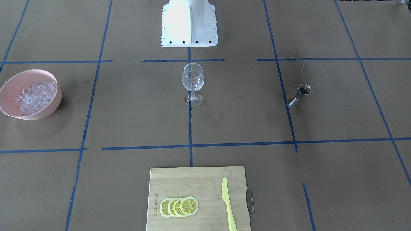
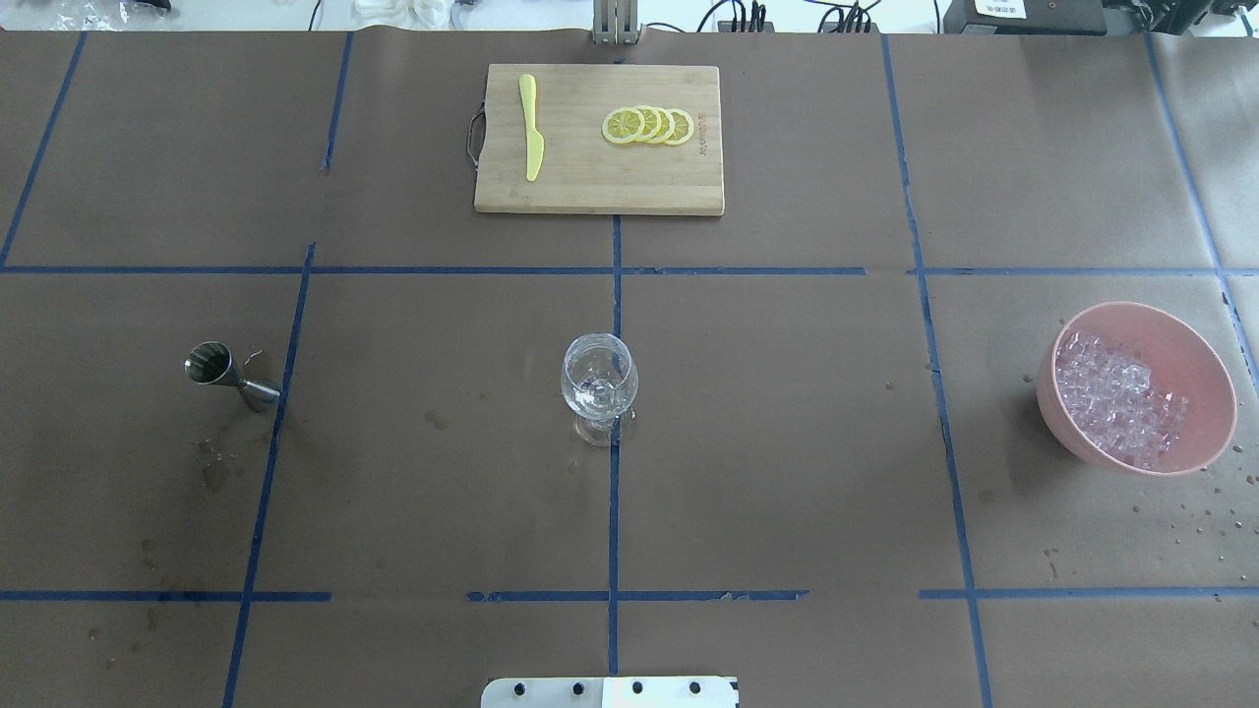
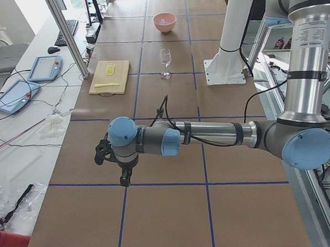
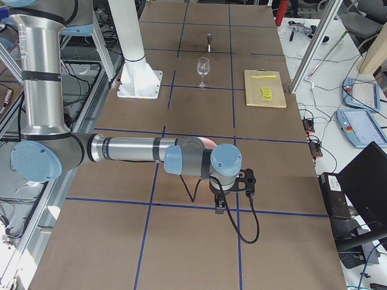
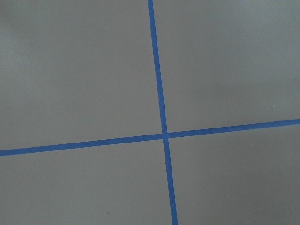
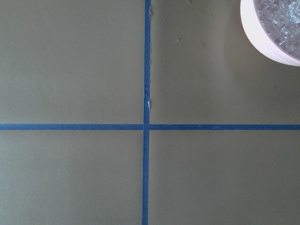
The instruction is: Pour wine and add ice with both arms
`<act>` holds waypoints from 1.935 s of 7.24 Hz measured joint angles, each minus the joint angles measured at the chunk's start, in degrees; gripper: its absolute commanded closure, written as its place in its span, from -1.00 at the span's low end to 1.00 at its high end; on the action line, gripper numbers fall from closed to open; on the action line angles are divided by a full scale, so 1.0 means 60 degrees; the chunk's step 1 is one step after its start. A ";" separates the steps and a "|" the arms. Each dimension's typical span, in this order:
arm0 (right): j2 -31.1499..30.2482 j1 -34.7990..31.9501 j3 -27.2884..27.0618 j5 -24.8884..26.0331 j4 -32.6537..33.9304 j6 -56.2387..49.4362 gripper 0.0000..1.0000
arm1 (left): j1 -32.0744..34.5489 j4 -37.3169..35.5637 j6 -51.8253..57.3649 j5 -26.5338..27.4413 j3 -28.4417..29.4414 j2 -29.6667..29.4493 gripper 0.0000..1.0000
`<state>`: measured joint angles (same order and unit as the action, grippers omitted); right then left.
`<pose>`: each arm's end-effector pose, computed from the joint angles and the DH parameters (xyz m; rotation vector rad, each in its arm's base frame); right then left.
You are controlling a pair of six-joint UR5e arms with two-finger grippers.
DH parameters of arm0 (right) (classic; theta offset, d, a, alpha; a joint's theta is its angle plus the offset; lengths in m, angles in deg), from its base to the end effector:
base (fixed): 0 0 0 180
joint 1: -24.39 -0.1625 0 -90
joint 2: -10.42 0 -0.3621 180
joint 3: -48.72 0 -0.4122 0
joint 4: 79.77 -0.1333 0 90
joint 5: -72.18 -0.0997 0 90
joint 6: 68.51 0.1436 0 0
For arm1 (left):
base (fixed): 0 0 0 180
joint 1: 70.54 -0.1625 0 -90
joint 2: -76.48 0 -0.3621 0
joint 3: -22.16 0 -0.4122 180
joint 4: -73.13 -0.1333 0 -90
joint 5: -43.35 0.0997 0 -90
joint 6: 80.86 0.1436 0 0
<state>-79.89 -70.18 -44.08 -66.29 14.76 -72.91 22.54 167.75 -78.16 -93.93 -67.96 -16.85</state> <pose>0.0660 -0.5024 0.6054 0.0328 -0.8459 0.0178 -0.0570 -0.5426 0.5816 0.1741 0.8160 0.0519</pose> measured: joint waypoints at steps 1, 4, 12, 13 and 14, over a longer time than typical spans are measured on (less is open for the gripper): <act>0.0003 0.0000 -0.0018 -0.0008 0.0001 0.0004 -1.00 | -0.0006 0.0089 -0.0005 -0.0001 -0.0015 -0.0006 -1.00; 0.0026 0.0000 -0.0080 -0.0021 -0.0004 0.0024 -1.00 | -0.0071 0.0298 -0.0957 0.0045 -0.0883 -0.0626 -1.00; -0.0164 0.0000 -0.0554 -0.0034 -0.0007 0.0007 -1.00 | -0.4956 0.6261 -0.7990 0.4078 -0.5047 0.2752 -1.00; -0.0303 0.0000 -0.0780 -0.0020 -0.0008 0.0003 -1.00 | -0.5905 0.7197 -0.9125 0.4847 -0.5317 0.3314 -1.00; -0.0465 -0.0001 -0.1023 -0.0008 -0.0005 0.0004 -1.00 | -0.6745 0.7563 -1.0031 0.5529 -0.5726 0.3692 -1.00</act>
<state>-82.68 -70.18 -50.22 -66.34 14.73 -72.88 -17.93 213.13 -138.35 -60.75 -102.32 5.30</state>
